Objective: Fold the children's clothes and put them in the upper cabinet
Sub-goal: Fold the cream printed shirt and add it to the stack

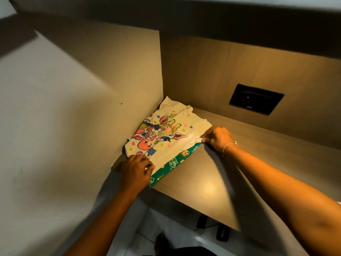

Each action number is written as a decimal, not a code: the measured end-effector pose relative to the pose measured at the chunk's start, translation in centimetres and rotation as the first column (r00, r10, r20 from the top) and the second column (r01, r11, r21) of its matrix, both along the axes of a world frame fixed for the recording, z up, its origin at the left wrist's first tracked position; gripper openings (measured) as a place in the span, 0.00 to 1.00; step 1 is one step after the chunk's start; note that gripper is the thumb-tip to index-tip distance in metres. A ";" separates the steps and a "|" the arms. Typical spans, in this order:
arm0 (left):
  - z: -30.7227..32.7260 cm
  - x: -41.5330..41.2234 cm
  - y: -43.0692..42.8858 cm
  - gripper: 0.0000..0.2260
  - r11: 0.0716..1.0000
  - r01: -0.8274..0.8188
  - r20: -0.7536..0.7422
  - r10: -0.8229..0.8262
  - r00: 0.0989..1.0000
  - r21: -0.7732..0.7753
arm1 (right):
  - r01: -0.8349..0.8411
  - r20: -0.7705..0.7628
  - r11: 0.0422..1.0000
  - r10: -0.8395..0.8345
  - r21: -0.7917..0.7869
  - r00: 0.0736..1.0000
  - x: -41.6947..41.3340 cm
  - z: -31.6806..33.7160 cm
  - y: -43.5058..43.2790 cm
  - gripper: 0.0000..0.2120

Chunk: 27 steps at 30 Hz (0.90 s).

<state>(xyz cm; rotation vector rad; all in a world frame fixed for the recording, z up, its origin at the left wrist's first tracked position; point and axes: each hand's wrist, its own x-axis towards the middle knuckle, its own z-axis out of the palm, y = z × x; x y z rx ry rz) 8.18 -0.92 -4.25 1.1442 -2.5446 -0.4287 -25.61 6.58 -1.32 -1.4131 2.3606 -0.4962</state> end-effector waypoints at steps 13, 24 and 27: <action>0.5 1.9 -0.6 0.05 0.992 0.007 -0.110 0.007 0.994 0.125 | 0.097 0.176 0.988 -0.074 -0.124 0.982 0.5 -0.2 0.1 0.05; 8.6 -0.7 -1.7 0.05 0.971 -0.215 -0.558 0.237 0.795 0.106 | 0.249 0.159 0.768 -0.192 -0.590 0.968 2.4 5.2 0.2 0.03; 13.1 -0.9 -1.0 0.03 0.977 -0.214 -0.702 0.137 0.699 -0.022 | 0.160 0.052 0.606 -0.192 -0.779 0.980 3.1 9.9 2.7 0.04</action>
